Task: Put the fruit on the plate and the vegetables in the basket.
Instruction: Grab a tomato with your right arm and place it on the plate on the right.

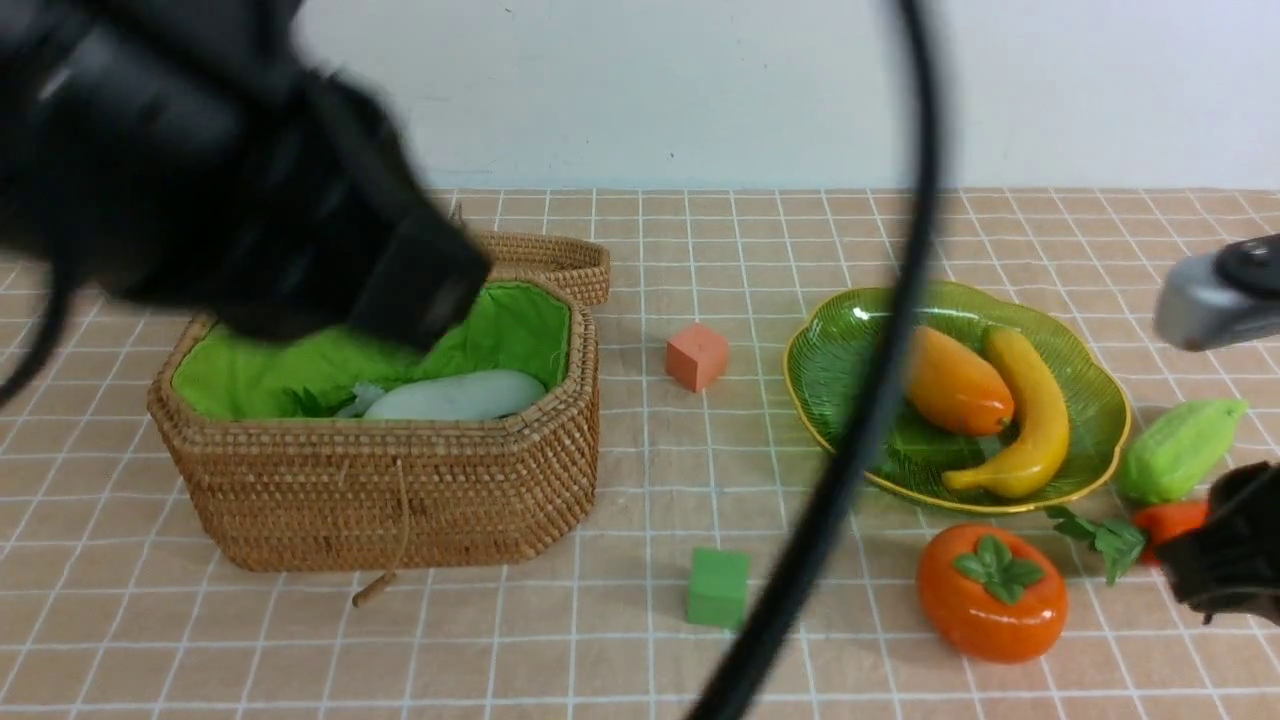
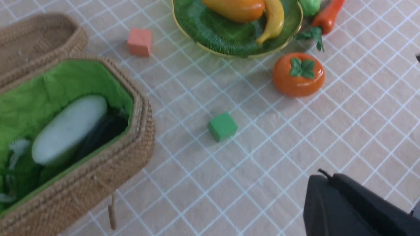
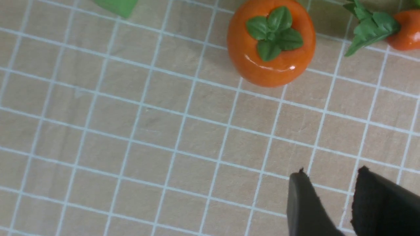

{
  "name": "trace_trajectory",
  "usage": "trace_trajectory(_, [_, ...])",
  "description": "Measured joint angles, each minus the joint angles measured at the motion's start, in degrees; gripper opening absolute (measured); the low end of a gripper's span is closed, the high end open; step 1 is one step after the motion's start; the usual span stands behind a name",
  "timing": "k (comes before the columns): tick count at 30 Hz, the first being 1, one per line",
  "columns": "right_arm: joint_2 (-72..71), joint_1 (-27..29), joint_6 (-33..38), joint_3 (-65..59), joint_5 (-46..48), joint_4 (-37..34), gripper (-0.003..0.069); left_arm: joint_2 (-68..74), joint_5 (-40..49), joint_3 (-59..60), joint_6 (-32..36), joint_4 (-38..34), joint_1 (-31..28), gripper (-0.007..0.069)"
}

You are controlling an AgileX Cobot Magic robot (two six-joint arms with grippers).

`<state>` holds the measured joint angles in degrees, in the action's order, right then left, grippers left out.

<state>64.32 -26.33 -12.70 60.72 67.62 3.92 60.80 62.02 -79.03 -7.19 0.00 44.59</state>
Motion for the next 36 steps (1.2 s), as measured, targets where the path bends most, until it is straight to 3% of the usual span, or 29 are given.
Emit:
trace_trajectory(2, [2.19,2.64,0.41,0.00,-0.77,-0.18,0.0241,-5.62,-3.02,7.28,-0.13,-0.64,0.00,-0.0013])
trace_trajectory(4, [5.61,10.43,2.89,0.00,-2.30,-3.44,0.0241,-17.26,-9.80,21.52,-0.01,-4.34,0.00,-0.0013])
trace_trajectory(5, [6.01,11.54,3.16,0.00,-2.43,-4.30,0.0241,-18.75,-10.71,22.36,0.14,-4.65,0.00,-0.0013])
trace_trajectory(7, [8.24,18.52,7.72,-0.96,-5.98,-12.39,0.0242,-27.65,-16.45,32.36,2.20,-9.02,0.00,-0.0013])
trace_trajectory(9, [8.77,20.00,8.99,-1.74,-7.51,-15.23,0.0242,-30.61,-18.21,34.97,3.21,-10.09,0.00,-0.0013])
trace_trajectory(10, [10.12,22.35,11.33,-4.15,-10.67,-21.36,0.0248,-35.14,-20.21,38.21,4.38,-11.34,0.00,-0.0013])
trace_trajectory(15, [14.60,23.44,14.96,-9.40,-18.62,-29.54,0.0323,-39.30,-20.79,40.09,5.11,-12.06,0.00,-0.0013])
trace_trajectory(20, [20.00,23.44,15.54,-10.15,-24.57,-33.04,0.0547,-37.76,-20.74,40.22,5.29,-13.74,0.00,-0.0013])
trace_trajectory(25, [22.92,23.44,15.58,-10.15,-26.69,-33.70,0.0671,-36.42,-20.84,40.27,5.69,-14.69,0.00,-0.0013])
trace_trajectory(31, [28.09,23.37,16.79,-10.02,-27.92,-35.77,0.0666,-35.91,-21.25,40.27,5.94,-14.75,0.00,-0.0013])
trace_trajectory(36, [30.24,23.37,21.27,-9.78,-28.21,-39.72,0.0593,-35.91,-21.42,40.27,5.94,-14.86,0.00,-0.0013])
